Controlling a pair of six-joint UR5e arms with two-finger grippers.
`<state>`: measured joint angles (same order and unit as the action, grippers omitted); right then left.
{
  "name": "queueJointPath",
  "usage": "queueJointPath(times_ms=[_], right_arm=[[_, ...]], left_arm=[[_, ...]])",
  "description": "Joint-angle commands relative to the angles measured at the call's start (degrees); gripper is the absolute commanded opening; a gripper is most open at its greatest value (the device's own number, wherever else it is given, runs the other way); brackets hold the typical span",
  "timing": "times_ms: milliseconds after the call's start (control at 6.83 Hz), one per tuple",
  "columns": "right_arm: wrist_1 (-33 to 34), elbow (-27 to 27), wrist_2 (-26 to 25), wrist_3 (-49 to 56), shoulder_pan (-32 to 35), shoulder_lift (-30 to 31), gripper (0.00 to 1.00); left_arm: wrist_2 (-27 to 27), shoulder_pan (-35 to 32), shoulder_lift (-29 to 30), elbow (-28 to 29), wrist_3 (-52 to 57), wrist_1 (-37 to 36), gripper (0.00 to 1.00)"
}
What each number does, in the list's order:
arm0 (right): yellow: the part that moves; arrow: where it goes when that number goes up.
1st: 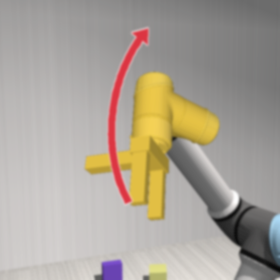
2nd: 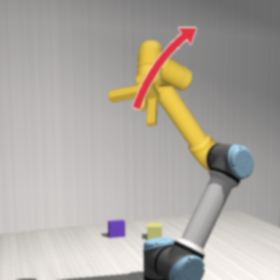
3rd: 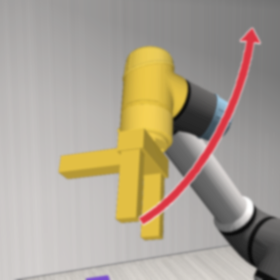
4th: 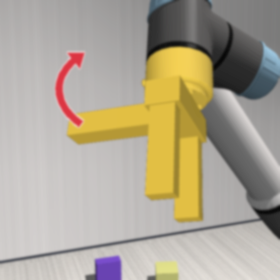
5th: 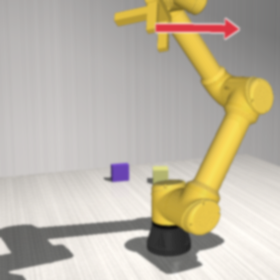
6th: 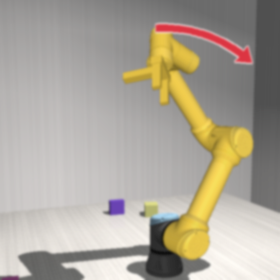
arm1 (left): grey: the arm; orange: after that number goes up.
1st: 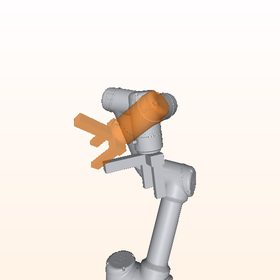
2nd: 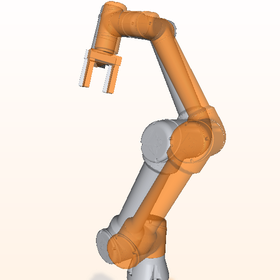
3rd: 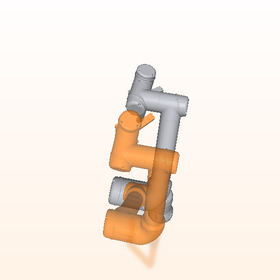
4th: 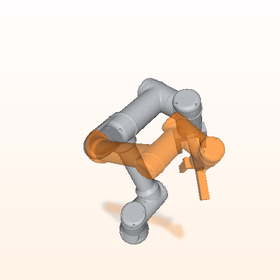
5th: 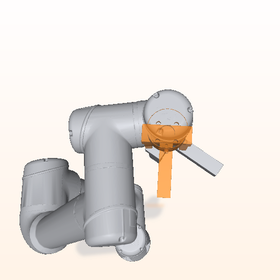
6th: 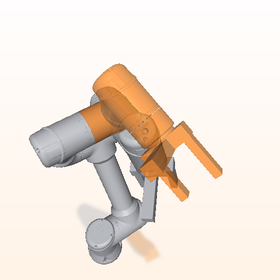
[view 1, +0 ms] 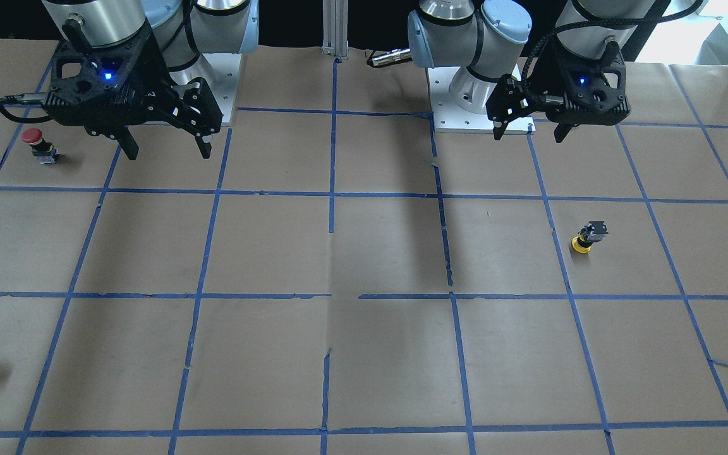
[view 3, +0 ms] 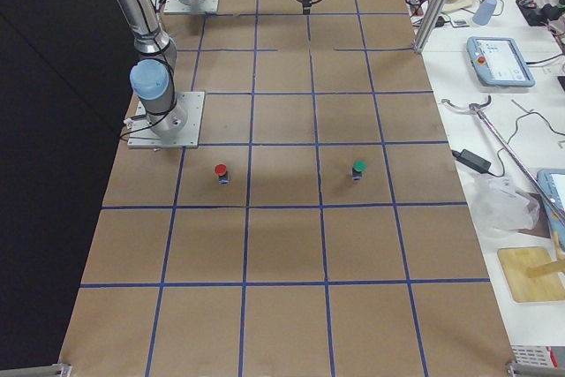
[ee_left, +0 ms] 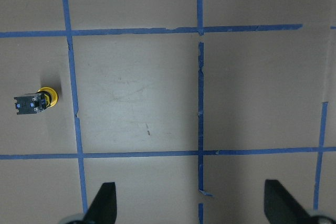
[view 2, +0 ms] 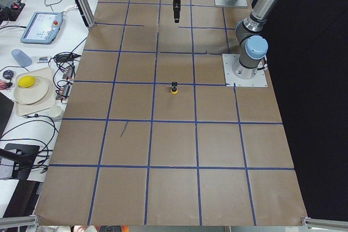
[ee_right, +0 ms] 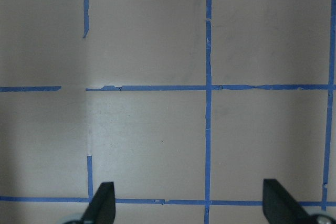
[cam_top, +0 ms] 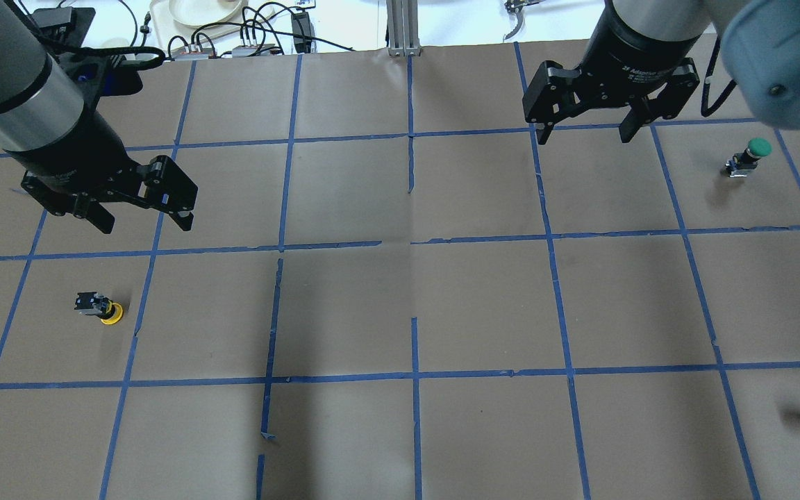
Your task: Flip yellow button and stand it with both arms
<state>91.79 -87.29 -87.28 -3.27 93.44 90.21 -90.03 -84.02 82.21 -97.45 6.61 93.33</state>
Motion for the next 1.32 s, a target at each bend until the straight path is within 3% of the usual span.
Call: queueJointPath(times_ms=[0,1171], right_arm=[[-0.03,-0.07,0.0,0.11,-0.01,0.14,1.0],[-0.56,-0.42,0.09,-0.24,-0.1,0.14,1.0]], left_arm=[[-0.23,0.0,0.14,0.07,-0.1,-0.08,1.0],[0.38,-0.26,-0.74,0.33,-0.63,1.51,1.0]])
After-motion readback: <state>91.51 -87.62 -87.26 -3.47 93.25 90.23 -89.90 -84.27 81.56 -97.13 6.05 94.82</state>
